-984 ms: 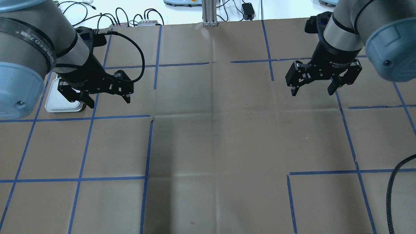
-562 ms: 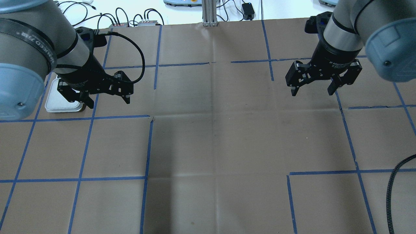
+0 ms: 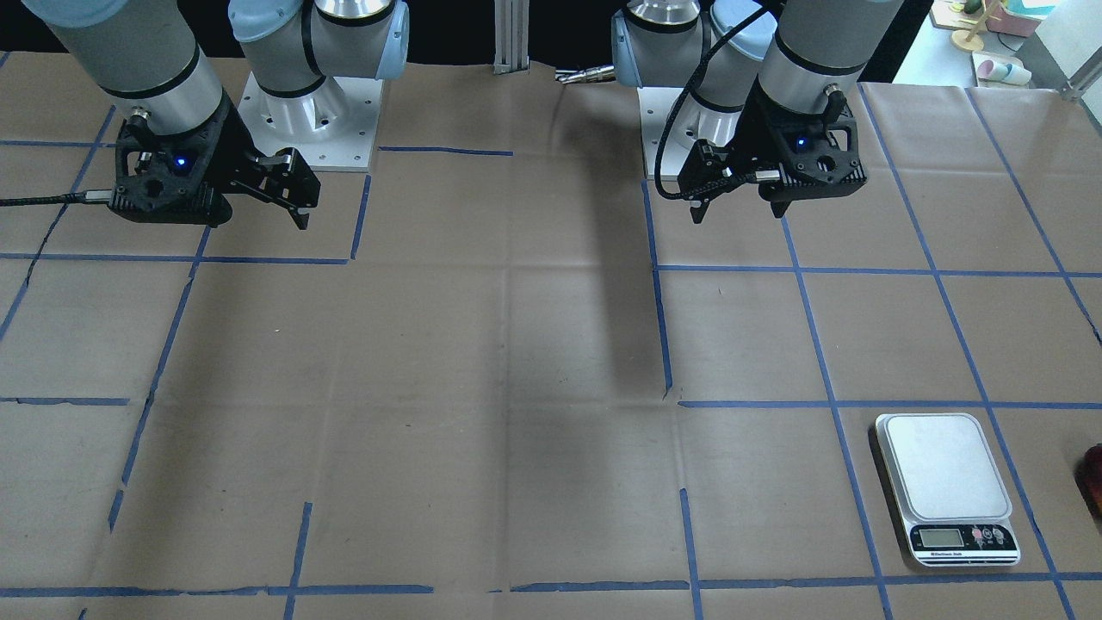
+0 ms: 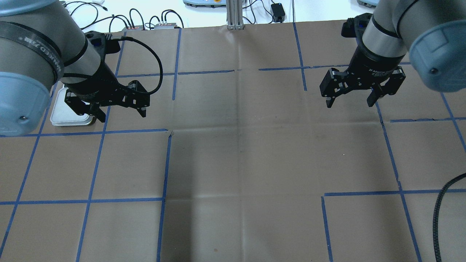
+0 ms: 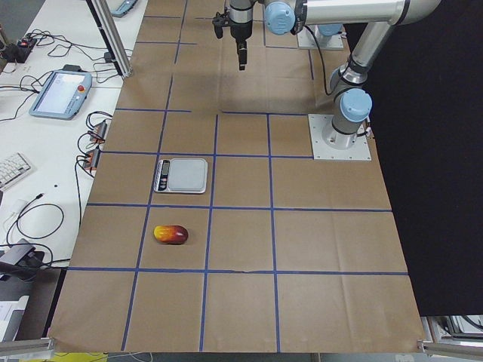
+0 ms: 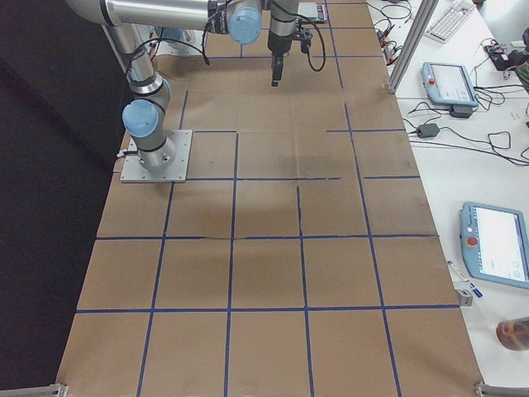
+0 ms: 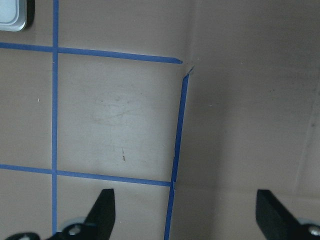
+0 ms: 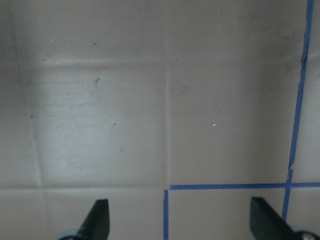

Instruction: Weigh mango

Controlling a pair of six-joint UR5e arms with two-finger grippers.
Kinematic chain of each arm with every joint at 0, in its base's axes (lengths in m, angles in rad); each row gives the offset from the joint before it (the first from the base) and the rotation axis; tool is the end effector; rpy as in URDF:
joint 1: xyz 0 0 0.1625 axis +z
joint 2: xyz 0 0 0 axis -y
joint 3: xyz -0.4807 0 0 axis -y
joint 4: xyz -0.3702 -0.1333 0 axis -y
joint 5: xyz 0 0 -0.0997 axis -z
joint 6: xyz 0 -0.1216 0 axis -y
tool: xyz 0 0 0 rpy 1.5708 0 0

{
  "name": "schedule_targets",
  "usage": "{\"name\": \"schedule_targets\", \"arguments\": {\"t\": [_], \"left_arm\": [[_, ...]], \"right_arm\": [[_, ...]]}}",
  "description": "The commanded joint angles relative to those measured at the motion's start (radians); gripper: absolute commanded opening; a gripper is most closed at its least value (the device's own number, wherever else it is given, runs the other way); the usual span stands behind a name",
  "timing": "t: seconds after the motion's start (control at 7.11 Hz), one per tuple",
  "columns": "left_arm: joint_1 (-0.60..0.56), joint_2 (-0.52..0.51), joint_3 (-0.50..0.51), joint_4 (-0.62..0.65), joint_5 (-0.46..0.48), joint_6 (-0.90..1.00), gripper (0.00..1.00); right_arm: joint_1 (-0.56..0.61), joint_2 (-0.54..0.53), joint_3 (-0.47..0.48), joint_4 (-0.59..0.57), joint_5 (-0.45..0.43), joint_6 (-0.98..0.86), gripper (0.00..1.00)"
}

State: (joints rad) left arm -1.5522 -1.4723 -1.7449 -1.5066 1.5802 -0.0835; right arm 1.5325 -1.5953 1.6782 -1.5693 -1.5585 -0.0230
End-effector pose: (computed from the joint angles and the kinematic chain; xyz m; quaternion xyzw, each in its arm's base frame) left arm -0.1243 -0.4226 0.4902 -0.0510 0.9987 0.0055 0.0049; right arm 0.1176 -0.4511 0.4828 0.0079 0.9991 0.0420 0.0074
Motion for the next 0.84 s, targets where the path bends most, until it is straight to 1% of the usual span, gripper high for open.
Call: {"name": "schedule_targets", "arguments": {"t": [0.0,0.14,0.28,0.42,0.56,0.7], "left_arm": [[0.026,-0.015,0.019,0.003,0.016,0.008,1.00],[0.076,-0.026,0.030,0.003,0.012,0.011,1.00],[0.169,-0.031,0.031,0.002,0.015,0.062,1.00],[0.287,-0.052,0.042,0.003,0.015,0.103,1.00],[0.373,-0.112,0.079,0.018,0.012,0.173,1.00],[0.433,-0.205,0.161,0.020,0.009,0.295,1.00]], "right_arm": [[0.000,0.000,0.000,0.000,0.000,0.000,1.00],[0.000,0.000,0.000,0.000,0.000,0.000,1.00],[0.000,0.000,0.000,0.000,0.000,0.000,1.00],[0.000,0.000,0.000,0.000,0.000,0.000,1.00],[0.000,0.000,0.000,0.000,0.002,0.000,1.00],[0.000,0.000,0.000,0.000,0.002,0.000,1.00]]}}
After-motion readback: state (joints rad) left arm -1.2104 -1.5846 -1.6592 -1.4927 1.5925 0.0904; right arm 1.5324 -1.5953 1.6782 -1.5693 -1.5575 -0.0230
